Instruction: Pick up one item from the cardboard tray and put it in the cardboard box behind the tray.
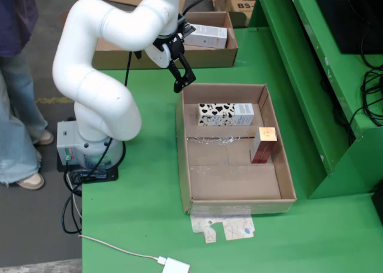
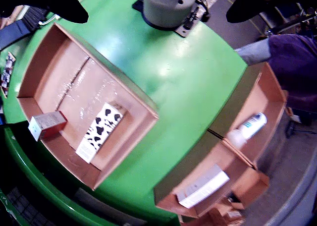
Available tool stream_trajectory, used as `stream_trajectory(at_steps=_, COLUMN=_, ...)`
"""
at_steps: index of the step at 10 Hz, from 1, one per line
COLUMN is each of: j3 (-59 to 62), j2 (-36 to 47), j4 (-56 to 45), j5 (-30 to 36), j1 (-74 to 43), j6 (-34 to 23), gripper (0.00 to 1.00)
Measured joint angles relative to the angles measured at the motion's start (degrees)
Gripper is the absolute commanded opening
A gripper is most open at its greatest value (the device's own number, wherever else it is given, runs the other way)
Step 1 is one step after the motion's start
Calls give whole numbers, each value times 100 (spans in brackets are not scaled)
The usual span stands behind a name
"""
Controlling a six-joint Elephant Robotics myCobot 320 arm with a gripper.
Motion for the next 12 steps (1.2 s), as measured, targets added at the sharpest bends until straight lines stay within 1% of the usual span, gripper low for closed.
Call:
stream_trajectory(at_steps=1, j3=-237, j2=237, j4=237, j5=220, j1=-237, j6=-238, gripper=100)
stream_trajectory(at_steps=3, j3=-791, j2=809, j4=782, j5=387, j1=-782, j6=-791, gripper=100)
stream_trajectory(at_steps=9, j3=-2452, j2=2487, j4=2443, j5=387, j1=-2452, j6=-2443, gripper=100)
stream_trajectory(at_steps=10, j3=-2672, j2=2602, j4=2681, j5=387, j1=-2698, j6=-2689, gripper=100)
stream_trajectory(at_steps=12, j3=-3270, j2=2575, j4=3235, j5=387, j1=-3243, j6=-3242, gripper=100)
